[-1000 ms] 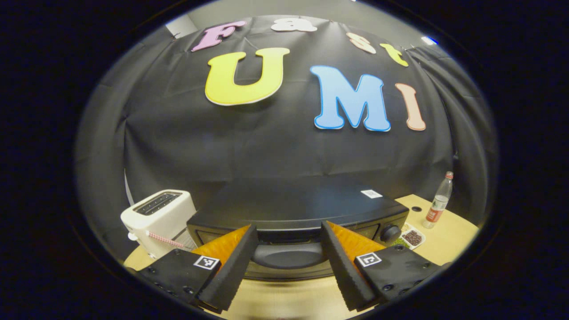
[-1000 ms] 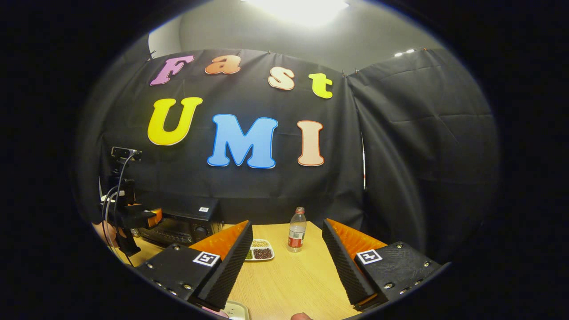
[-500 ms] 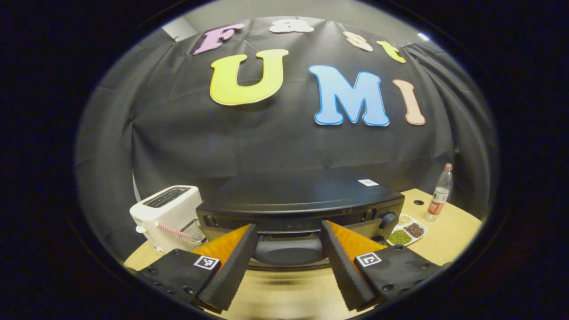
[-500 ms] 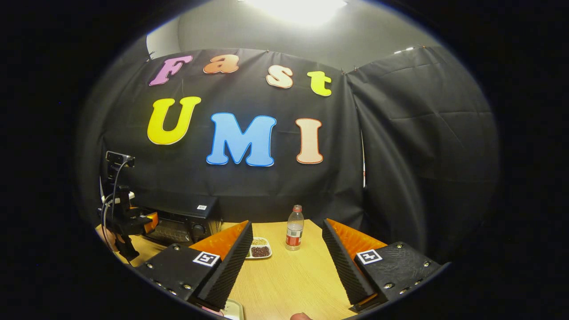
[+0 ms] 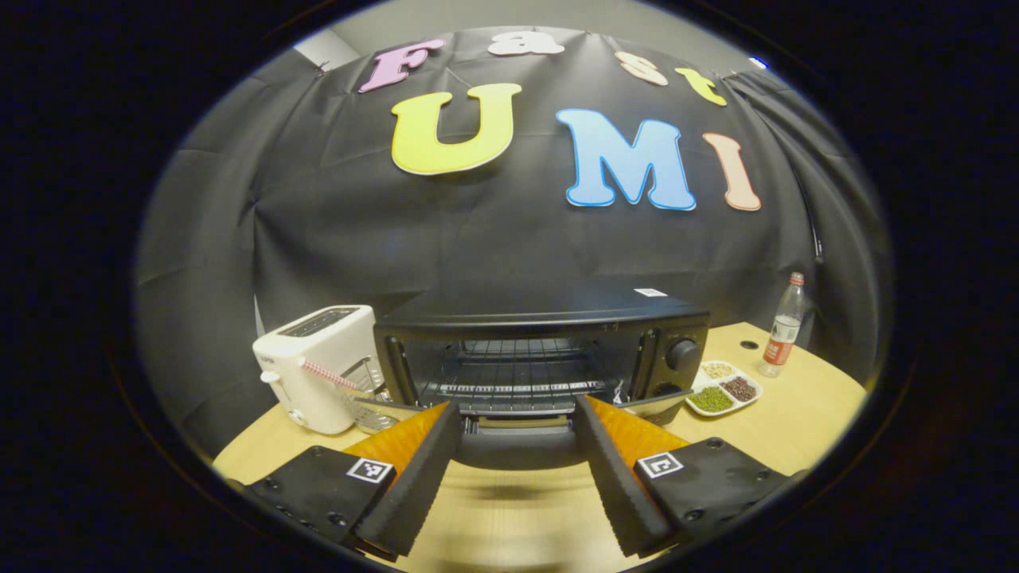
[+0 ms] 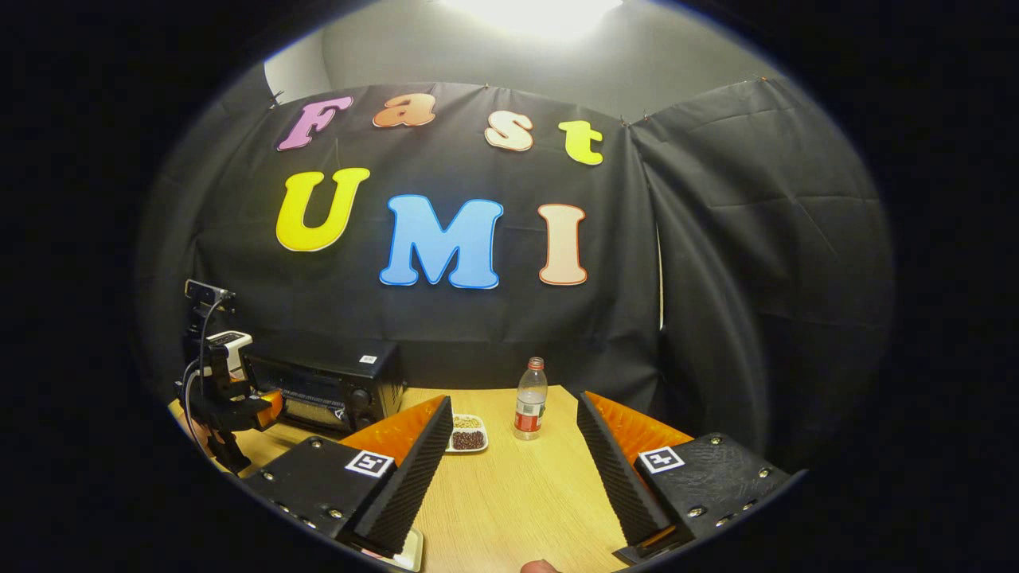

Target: Open the electric oven with the left hand, put the food in, and close the electric oven.

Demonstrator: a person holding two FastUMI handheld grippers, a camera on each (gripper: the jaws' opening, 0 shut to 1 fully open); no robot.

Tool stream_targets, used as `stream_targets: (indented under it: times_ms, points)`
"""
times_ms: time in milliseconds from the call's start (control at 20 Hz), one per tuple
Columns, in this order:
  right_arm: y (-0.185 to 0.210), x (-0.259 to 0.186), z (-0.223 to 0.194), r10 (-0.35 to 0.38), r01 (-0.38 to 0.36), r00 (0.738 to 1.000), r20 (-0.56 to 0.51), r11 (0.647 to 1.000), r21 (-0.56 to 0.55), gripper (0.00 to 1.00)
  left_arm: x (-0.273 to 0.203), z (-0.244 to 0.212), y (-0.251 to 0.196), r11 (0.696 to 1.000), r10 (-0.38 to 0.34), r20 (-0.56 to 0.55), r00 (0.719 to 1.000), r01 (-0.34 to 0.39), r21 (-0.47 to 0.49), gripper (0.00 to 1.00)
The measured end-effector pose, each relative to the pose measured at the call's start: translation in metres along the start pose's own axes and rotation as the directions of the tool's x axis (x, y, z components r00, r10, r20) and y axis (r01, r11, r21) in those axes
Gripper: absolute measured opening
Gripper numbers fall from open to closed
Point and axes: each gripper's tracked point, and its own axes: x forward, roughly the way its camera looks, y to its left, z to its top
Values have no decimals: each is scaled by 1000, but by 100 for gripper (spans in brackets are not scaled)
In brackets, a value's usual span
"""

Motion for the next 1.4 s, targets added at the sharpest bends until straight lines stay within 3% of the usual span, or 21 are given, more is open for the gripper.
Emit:
stream_targets:
  times_ms: [200, 350, 400, 450, 550, 600, 650, 750, 900, 950, 1000, 1150, 1250, 1400]
  points:
    - [-6, -4, -10, 17, -17, 999, -32, 1000, -3, 96, -10, -18, -1, 1000, 5, -20, 1000, -5, -19, 100]
    - [-7, -9, -11, 32, -32, 999, -39, 999, -11, 96, -18, -32, -2, 1000, 12, -39, 999, -13, -21, 92]
    - [-8, -10, -12, 38, -39, 998, -41, 999, -13, 96, -19, -37, -2, 1000, 16, -46, 999, -17, -24, 100]
    - [-7, -11, -13, 45, -46, 998, -43, 999, -14, 96, -22, -44, -3, 1000, 18, -61, 998, -20, -25, 96]
    - [-9, -13, -15, 48, -49, 998, -49, 998, -27, 96, -25, -56, -4, 999, 18, -85, 996, -21, -34, 100]
    - [-8, -14, -16, 52, -54, 997, -51, 998, -30, 96, -26, -62, -4, 999, 17, -96, 995, -21, -38, 96]
    - [-8, -15, -15, 59, -60, 997, -52, 998, -30, 96, -28, -68, -5, 999, 17, -107, 994, -21, -43, 100]
    - [-6, -16, -15, 71, -73, 996, -54, 997, -28, 96, -31, -82, -5, 999, 14, -136, 991, -21, -48, 91]
    - [-1, -18, -16, 97, -98, 994, -60, 995, -26, 96, -35, -103, -5, 999, 26, -193, 981, -32, -28, 100]
    - [1, -19, -14, 106, -107, 993, -58, 994, -24, 96, -37, -106, -5, 999, 28, -205, 978, -34, -23, 96]
    - [2, -20, -14, 115, -116, 992, -56, 993, -23, 96, -41, -103, -6, 999, 29, -199, 979, -35, -30, 100]
    - [8, -20, -11, 143, -144, 989, -47, 990, -10, 96, -63, -73, -8, 998, 21, -132, 991, -29, -58, 92]
    - [16, -17, -14, 177, -177, 982, -60, 984, 10, 96, -79, -47, -8, 998, 22, -84, 996, -27, -64, 92]
    - [40, -17, -25, 286, -278, 952, -110, 957, 79, 96, -105, -2, -4, 997, 24, 6, 1000, -24, -69, 100]
